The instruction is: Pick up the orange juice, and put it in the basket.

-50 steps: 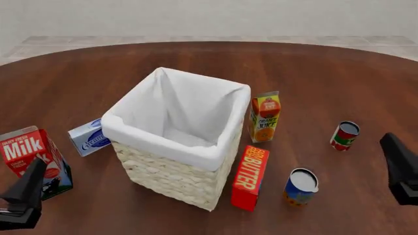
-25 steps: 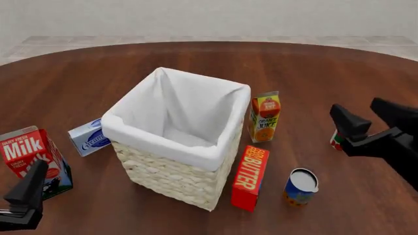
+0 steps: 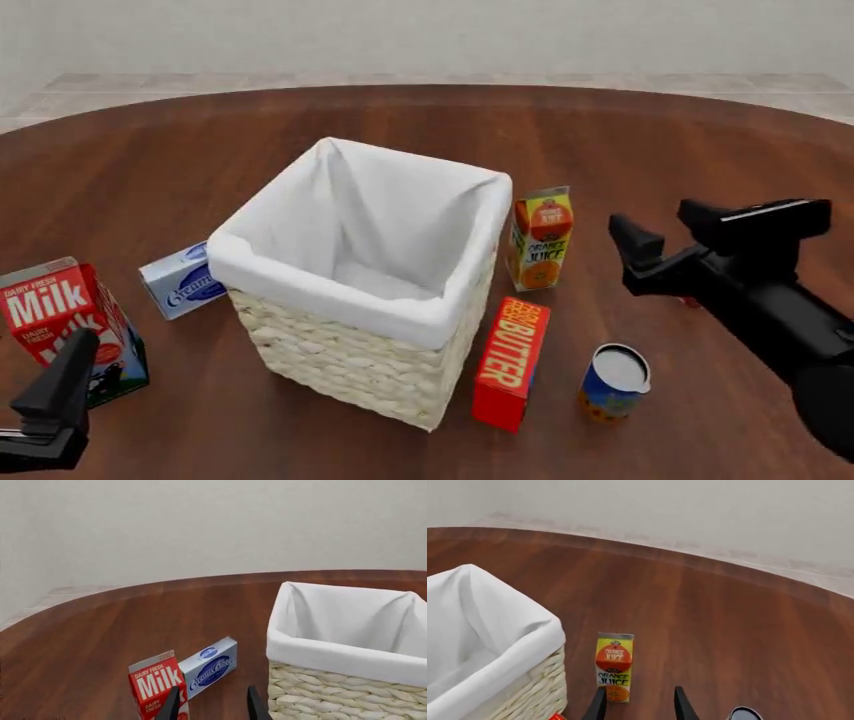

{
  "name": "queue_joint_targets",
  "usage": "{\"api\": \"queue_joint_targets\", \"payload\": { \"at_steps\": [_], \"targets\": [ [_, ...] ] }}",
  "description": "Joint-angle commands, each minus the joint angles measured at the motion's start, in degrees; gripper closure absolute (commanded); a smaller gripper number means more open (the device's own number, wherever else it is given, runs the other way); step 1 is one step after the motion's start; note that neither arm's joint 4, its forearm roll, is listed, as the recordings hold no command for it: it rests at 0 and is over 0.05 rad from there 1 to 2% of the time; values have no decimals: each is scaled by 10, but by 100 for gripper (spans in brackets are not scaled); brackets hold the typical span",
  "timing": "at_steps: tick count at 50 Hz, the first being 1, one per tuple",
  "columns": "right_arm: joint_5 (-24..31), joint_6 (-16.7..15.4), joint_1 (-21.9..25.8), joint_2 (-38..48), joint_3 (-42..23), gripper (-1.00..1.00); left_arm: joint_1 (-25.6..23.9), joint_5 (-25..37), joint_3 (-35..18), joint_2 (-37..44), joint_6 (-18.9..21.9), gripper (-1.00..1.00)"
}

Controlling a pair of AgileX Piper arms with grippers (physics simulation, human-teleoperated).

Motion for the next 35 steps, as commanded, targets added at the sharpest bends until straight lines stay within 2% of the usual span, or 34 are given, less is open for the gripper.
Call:
{"api": "queue_joint_targets", "payload": {
  "at_steps": [1, 3, 6, 28, 35],
  "targets": [
    [-72, 0, 9, 114, -18, -100, 2, 2, 1, 0, 1, -100],
    [-78, 0, 13, 128, -24, -100, 2, 2, 1, 0, 1, -100],
    [-88, -18, 29, 177, -40, -100, 5, 3, 0, 0, 0, -100],
    [-145, -10, 21, 280, -81, -100, 7, 7, 1, 0, -1, -100],
    [-146, -9, 25, 306, -102, -100, 7, 7, 1, 0, -2, -100]
  ]
}}
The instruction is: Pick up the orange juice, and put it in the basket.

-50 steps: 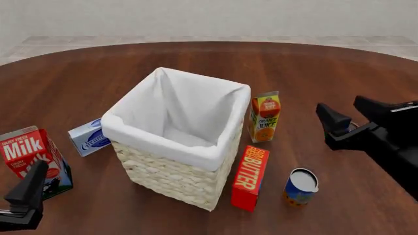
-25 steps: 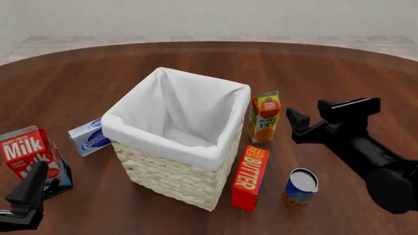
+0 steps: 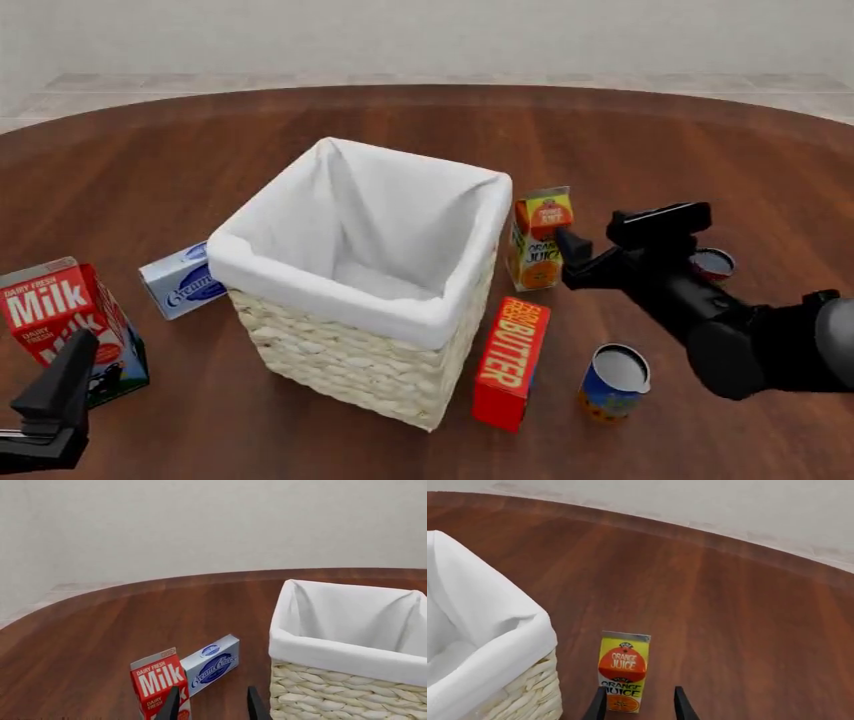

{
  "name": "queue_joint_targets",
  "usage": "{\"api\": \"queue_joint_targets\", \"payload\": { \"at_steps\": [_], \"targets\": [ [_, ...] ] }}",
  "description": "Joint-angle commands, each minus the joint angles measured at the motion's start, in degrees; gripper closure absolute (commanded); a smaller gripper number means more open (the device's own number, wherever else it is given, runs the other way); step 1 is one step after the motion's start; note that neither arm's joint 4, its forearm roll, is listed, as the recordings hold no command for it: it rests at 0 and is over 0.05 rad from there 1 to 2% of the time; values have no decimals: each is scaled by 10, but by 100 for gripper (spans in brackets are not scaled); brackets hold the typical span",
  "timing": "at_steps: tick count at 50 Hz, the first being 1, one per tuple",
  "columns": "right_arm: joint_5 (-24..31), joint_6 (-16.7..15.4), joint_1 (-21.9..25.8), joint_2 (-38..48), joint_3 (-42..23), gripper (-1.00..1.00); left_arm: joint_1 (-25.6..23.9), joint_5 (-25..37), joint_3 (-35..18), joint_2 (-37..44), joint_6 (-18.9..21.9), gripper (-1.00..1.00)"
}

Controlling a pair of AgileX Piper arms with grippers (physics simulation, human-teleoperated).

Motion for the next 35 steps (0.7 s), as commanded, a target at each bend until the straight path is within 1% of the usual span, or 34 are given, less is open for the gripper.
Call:
{"api": "queue_joint_targets", "payload": {
  "at_steps": [1, 9, 21, 30, 35],
  "targets": [
    [-15, 1, 3, 53, -28, -100, 1, 1, 0, 0, -1, -100],
    [-34, 8, 20, 92, -34, -100, 3, 3, 0, 0, -1, -100],
    [-42, 26, 38, 107, -38, -100, 2, 3, 0, 0, 0, -100],
    [-51, 32, 42, 126, -45, -100, 2, 3, 0, 0, 1, -100],
    [-61, 34, 34, 147, -52, -100, 1, 4, 0, 0, 1, -100]
  ]
}}
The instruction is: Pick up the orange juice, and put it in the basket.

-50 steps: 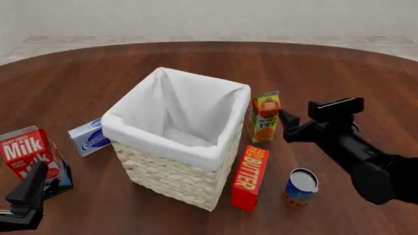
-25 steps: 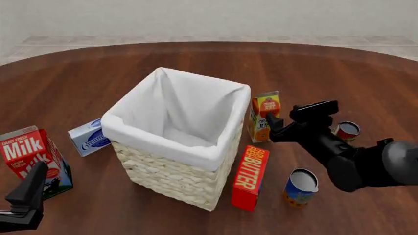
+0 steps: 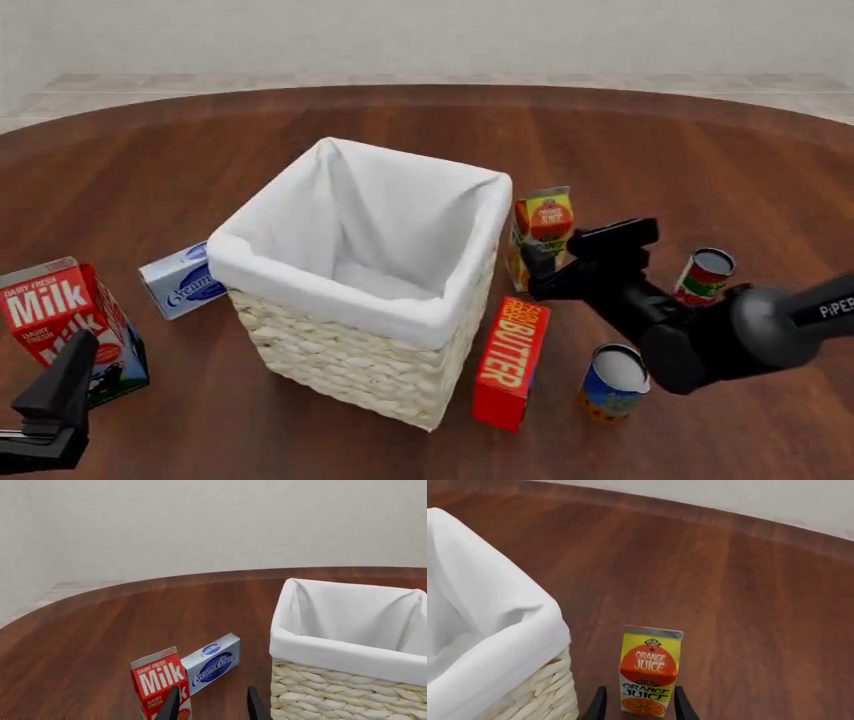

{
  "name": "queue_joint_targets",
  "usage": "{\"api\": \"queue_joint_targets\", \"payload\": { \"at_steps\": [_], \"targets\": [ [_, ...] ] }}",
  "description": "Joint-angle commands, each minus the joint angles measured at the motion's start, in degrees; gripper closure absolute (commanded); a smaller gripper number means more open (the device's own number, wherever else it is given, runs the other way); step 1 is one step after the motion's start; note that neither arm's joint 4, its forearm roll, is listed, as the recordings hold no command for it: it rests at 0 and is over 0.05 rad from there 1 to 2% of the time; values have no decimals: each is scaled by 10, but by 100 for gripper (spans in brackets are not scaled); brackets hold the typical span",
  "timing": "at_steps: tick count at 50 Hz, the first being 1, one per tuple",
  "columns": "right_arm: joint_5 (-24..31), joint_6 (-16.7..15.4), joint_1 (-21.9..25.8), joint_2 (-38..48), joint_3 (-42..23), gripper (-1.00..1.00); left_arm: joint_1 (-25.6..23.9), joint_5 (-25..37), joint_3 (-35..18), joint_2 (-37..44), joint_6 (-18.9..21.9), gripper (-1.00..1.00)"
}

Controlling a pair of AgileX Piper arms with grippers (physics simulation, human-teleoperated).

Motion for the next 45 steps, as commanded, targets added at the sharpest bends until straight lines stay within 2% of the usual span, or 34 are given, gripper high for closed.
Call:
{"api": "queue_joint_targets", "payload": {
  "at_steps": [1, 22, 45],
  "targets": [
    [-14, 7, -3, 32, -12, -100, -1, 1, 0, 0, 1, -100],
    [-31, 11, -23, 63, -19, -100, -4, 2, 0, 0, -3, -100],
    [-13, 26, -5, 66, -32, -100, -4, 2, 0, 0, -3, -100]
  ]
}}
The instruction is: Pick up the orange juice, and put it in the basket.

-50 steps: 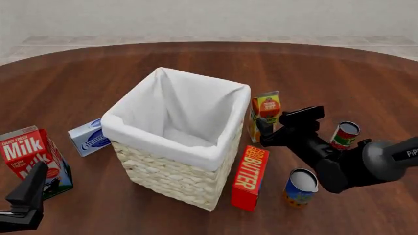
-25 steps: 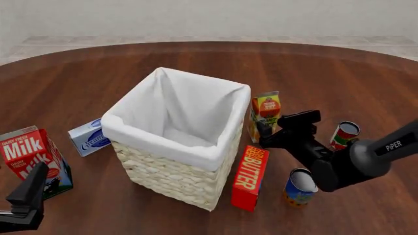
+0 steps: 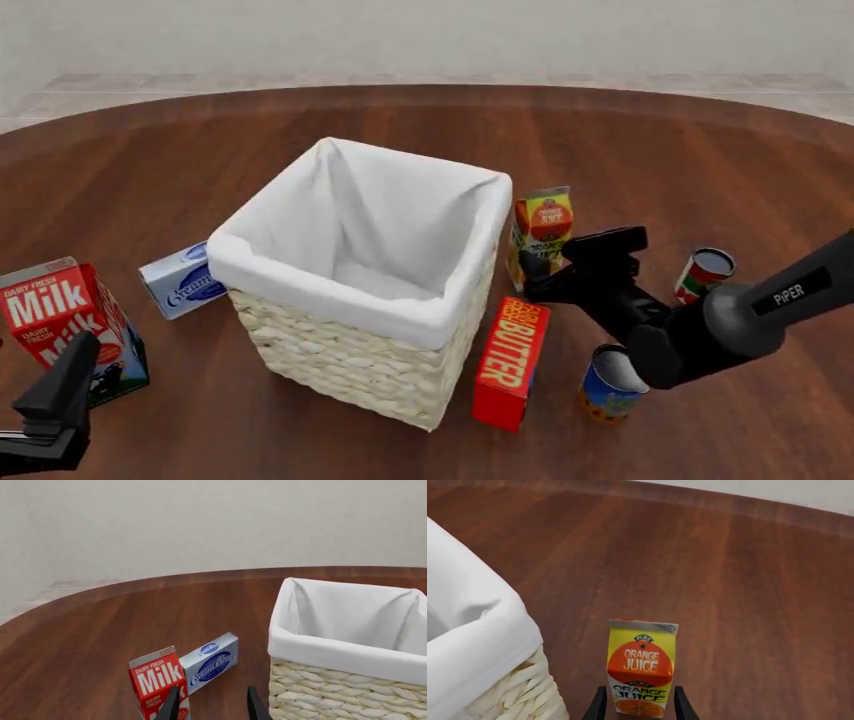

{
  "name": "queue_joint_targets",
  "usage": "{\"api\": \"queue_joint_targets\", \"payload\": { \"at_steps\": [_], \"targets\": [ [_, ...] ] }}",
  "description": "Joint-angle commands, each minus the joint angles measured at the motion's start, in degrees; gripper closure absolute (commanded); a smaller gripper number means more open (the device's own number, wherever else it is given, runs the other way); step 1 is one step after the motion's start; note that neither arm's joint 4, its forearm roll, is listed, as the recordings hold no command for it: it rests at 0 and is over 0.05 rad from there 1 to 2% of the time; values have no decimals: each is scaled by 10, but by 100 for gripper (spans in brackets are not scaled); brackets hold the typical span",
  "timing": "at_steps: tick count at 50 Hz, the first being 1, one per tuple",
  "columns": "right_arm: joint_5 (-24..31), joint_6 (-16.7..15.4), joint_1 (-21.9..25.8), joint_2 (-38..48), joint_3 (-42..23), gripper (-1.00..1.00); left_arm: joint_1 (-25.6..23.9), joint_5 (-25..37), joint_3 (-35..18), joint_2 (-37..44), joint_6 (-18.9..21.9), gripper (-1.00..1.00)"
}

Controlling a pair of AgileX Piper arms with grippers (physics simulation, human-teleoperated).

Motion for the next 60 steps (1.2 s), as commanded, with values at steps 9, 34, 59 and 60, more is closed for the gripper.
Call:
{"api": "queue_joint_targets", "payload": {
  "at_steps": [9, 34, 59, 60],
  "targets": [
    [5, 8, 6, 3, -6, -100, 0, 0, 0, 0, -1, -100],
    [35, 14, 0, 20, -34, -100, -4, 1, -1, 0, -4, -100],
    [39, 12, -5, 28, -40, -100, -4, 0, -1, 0, -5, -100],
    [41, 12, -5, 27, -40, -100, -4, 0, -1, 0, -5, -100]
  ]
}}
